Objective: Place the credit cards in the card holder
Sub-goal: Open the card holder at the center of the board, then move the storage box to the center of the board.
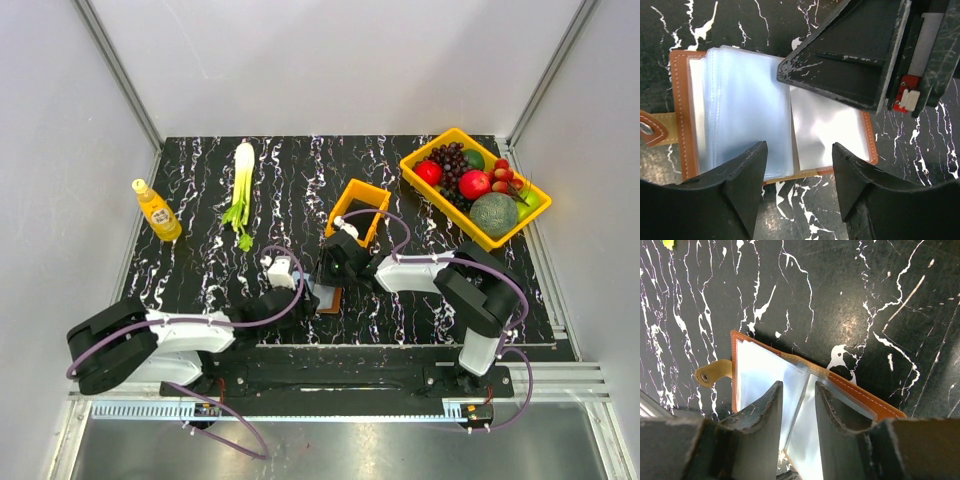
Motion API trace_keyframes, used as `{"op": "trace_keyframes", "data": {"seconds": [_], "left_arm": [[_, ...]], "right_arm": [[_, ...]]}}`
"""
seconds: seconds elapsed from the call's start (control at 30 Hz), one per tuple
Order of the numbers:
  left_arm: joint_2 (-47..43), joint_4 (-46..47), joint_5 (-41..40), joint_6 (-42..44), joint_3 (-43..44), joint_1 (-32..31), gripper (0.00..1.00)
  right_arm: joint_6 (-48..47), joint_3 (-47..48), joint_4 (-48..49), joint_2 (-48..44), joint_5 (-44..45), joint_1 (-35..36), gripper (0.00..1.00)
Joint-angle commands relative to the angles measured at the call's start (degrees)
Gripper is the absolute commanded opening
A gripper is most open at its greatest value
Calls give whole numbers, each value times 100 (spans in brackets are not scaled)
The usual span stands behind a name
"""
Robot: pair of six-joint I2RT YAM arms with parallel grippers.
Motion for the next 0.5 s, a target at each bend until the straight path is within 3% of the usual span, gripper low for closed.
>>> {"op": "trace_keyframes", "data": {"seconds": [0.0, 0.23, 0.47], "left_arm": [[450, -211, 94, 120, 406, -48, 59], [1030, -1055, -143, -231, 854, -118, 57], [1005, -1882, -574, -654, 1083, -233, 60]], "right_arm": [[-17, 77, -52, -171, -9, -49, 38], [-175, 95, -114, -477, -9, -49, 43], [-535, 314, -438, -681, 27, -225, 44]]}}
